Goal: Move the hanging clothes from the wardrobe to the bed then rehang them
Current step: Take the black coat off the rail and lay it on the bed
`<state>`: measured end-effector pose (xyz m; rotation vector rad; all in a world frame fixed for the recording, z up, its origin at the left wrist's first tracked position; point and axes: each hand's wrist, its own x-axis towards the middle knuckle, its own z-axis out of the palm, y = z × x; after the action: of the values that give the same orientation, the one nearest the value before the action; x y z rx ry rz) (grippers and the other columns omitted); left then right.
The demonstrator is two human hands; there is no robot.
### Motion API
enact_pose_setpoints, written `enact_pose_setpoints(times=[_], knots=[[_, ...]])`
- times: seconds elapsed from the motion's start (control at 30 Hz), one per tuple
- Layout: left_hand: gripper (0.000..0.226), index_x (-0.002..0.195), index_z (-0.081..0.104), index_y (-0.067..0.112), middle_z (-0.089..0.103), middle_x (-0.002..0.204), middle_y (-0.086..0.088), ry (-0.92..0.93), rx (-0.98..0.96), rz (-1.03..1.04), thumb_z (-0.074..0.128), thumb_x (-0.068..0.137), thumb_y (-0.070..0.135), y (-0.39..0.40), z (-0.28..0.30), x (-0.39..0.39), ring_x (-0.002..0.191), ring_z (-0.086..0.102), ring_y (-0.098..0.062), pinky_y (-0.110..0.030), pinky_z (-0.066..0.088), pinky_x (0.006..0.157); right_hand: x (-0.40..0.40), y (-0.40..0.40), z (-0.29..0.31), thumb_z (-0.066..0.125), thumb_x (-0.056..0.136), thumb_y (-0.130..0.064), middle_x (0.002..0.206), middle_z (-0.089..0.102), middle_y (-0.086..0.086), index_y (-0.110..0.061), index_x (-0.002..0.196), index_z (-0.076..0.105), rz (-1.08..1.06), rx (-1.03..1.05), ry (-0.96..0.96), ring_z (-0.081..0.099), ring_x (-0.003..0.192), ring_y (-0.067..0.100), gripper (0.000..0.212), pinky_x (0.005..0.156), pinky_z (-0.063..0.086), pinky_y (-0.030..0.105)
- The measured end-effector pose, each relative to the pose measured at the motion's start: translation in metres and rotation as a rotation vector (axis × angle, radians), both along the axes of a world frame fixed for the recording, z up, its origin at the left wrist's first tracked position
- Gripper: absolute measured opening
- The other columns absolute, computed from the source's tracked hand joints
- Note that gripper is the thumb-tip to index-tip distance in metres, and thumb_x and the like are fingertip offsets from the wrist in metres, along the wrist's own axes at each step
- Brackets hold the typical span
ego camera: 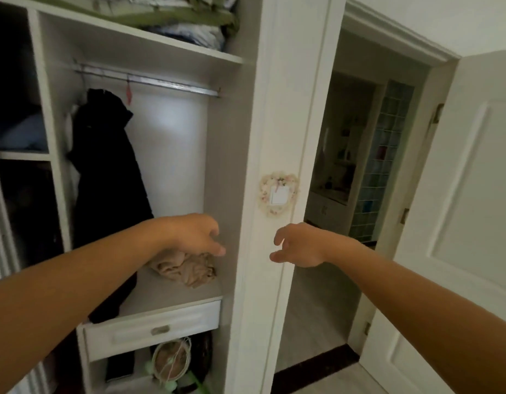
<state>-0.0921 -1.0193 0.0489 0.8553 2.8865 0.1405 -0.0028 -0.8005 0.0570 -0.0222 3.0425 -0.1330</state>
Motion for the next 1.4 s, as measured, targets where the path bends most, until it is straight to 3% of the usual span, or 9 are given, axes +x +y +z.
enact_pose_setpoints(times=[0.33,0.53,0.63,0.7,0.8,1.1,1.2,1.27,1.4], knots=[[0.081,0.152,0.026,0.012,0.029,0.156,-0.006,-0.022,0.116,0.2,0.058,0.09,0.054,-0.121,0.006,-0.091,0.14,0.033,-0.021,-0.031,0.031,0.114,-0.114,-0.111,0.009,0.05,0.099,-0.037,0.124,0.061,0.018,0.001,0.128,0.057,0.184,0.035,0.002,0.058,0.114,0.033,0.049,0.099,0.047,0.041],[0.069,0.141,0.038,0.006,0.047,0.139,-0.01,0.057,0.149,0.27,0.059,0.091,0.049,-0.189,0.031,-0.152,0.114,0.048,-0.017,-0.034,0.041,0.103,-0.191,-0.176,0.022,0.052,0.097,-0.047,0.144,0.048,0.008,-0.01,0.144,0.042,0.242,0.017,0.054,0.047,0.129,0.027,0.06,0.104,0.04,0.035],[0.063,0.129,0.044,0.002,0.054,0.12,-0.012,0.104,0.202,0.308,0.062,0.089,0.046,-0.215,0.04,-0.186,0.107,0.057,-0.027,-0.035,0.05,0.09,-0.225,-0.205,0.033,0.05,0.098,-0.048,0.146,0.047,0.008,-0.01,0.146,0.04,0.264,-0.006,0.065,0.046,0.131,0.027,0.062,0.103,0.038,0.034],[0.062,0.127,0.043,0.0,0.05,0.126,-0.017,0.149,0.25,0.344,0.064,0.088,0.044,-0.229,0.044,-0.208,0.11,0.055,-0.032,-0.033,0.048,0.083,-0.247,-0.223,0.039,0.05,0.098,-0.046,0.146,0.047,0.007,-0.011,0.147,0.04,0.27,-0.037,0.061,0.046,0.131,0.027,0.061,0.103,0.039,0.033],[0.07,0.136,0.035,0.003,0.034,0.143,-0.018,0.193,0.316,0.414,0.064,0.087,0.045,-0.242,0.044,-0.242,0.119,0.049,-0.033,-0.033,0.046,0.09,-0.28,-0.247,0.048,0.05,0.099,-0.045,0.142,0.051,0.008,-0.009,0.143,0.043,0.278,-0.036,0.069,0.051,0.125,0.028,0.058,0.099,0.042,0.033],[0.101,0.154,-0.002,0.006,0.014,0.159,-0.016,0.199,0.529,0.5,0.066,0.087,0.04,-0.24,0.035,-0.35,0.139,0.032,-0.032,-0.04,0.037,0.111,-0.393,-0.289,0.08,0.052,0.098,-0.038,0.13,0.058,0.016,0.0,0.128,0.056,0.377,-0.107,0.205,0.058,0.116,0.032,0.049,0.099,0.047,0.042],[0.091,0.153,0.007,0.01,0.027,0.153,-0.013,0.227,0.586,0.459,0.065,0.088,0.036,-0.235,0.031,-0.378,0.132,0.041,-0.028,-0.035,0.04,0.107,-0.433,-0.3,0.096,0.049,0.1,-0.041,0.094,0.063,0.011,-0.002,0.093,0.063,0.411,-0.149,0.269,0.061,0.084,0.024,0.041,0.075,0.051,0.035],[0.079,0.15,0.021,0.013,0.042,0.14,-0.009,0.276,0.581,0.453,0.063,0.087,0.035,-0.232,0.03,-0.392,0.12,0.051,-0.024,-0.035,0.046,0.101,-0.459,-0.308,0.104,0.046,0.101,-0.042,0.066,0.046,0.003,-0.012,0.063,0.044,0.412,-0.169,0.316,0.045,0.059,0.016,0.048,0.055,0.036,0.028],[0.062,0.145,0.031,0.021,0.056,0.123,-0.004,0.292,0.594,0.375,0.057,0.089,0.024,-0.221,0.028,-0.413,0.103,0.059,-0.018,-0.03,0.051,0.086,-0.502,-0.327,0.112,0.044,0.099,-0.049,0.066,0.046,0.003,-0.013,0.063,0.042,0.401,-0.223,0.364,0.047,0.059,0.017,0.052,0.059,0.041,0.03]])
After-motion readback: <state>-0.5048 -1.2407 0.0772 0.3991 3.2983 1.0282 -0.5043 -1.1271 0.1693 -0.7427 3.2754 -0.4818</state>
